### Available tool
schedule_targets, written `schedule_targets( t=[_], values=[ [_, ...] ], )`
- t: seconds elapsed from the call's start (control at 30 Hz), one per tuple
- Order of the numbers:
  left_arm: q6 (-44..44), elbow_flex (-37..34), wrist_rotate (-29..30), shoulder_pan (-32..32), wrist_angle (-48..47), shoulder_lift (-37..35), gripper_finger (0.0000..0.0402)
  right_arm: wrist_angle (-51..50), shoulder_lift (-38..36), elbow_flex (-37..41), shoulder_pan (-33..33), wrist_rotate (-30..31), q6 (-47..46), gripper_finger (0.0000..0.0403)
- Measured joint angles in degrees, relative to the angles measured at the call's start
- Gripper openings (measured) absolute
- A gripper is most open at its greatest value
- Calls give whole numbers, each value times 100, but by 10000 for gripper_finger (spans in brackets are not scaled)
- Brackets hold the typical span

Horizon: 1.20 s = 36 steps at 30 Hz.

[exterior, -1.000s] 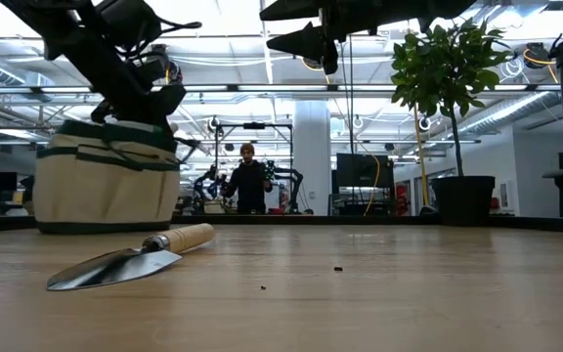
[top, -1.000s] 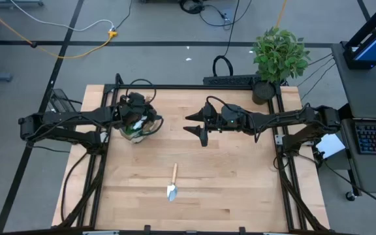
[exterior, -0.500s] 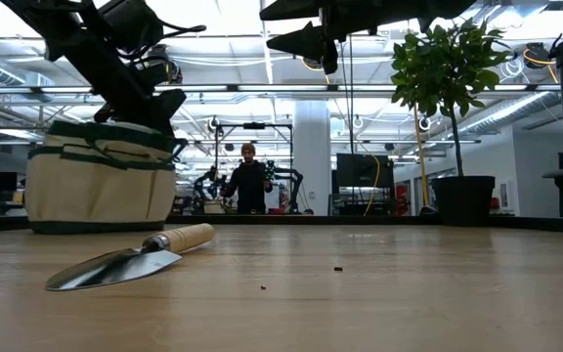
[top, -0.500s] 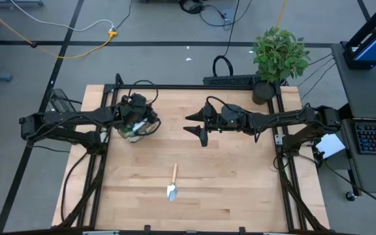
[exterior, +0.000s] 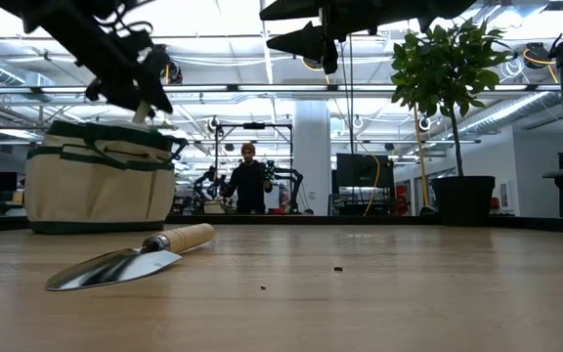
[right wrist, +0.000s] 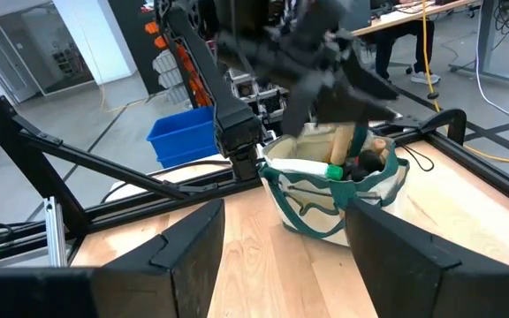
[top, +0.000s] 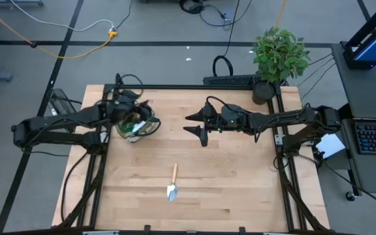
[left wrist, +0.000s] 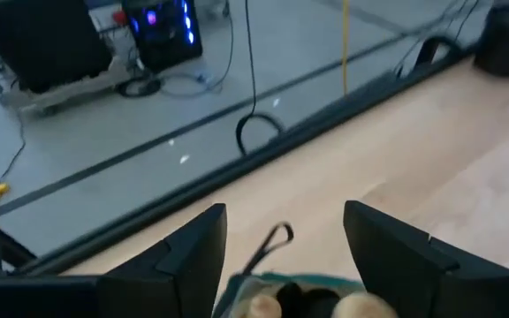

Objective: Pick & Place Garden tools in Gardening bag
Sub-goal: Put the hand rake into the gardening bag, then put the trowel into the gardening bag

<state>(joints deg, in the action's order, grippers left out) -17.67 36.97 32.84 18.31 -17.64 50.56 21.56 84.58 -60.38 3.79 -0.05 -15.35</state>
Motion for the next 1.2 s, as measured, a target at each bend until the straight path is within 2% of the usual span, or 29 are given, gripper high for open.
schedule_targets(
  t=[0.17, 0.3, 0.37, 0.63, 0.77, 0.93, 1.2],
  values=[
    [-44, 9, -65, -94, 126, -686, 236, 0, 0, 0, -13, -35, 8, 226],
    [-212, 10, -342, -276, 172, -1185, 236, 0, 0, 0, -20, -553, -23, 226],
    [-387, 11, -529, -394, 203, -1422, 236, -2, 0, 0, -57, -776, -37, 226],
    [-667, 16, -1485, -980, 847, -2143, 237, -75, 301, -5, -536, -1050, 553, 226],
    [-665, 17, -1698, -1291, 1051, -2369, 237, -210, 603, -2, -715, -1247, 685, 226],
    [-623, 24, -1735, -1565, 1121, -2517, 237, -277, 1027, -23, -892, -1520, 1285, 226],
    [-647, 24, -1735, -1765, 1140, -2488, 237, -1486, 1947, -919, -1145, -1518, 2744, 226]
  ],
)
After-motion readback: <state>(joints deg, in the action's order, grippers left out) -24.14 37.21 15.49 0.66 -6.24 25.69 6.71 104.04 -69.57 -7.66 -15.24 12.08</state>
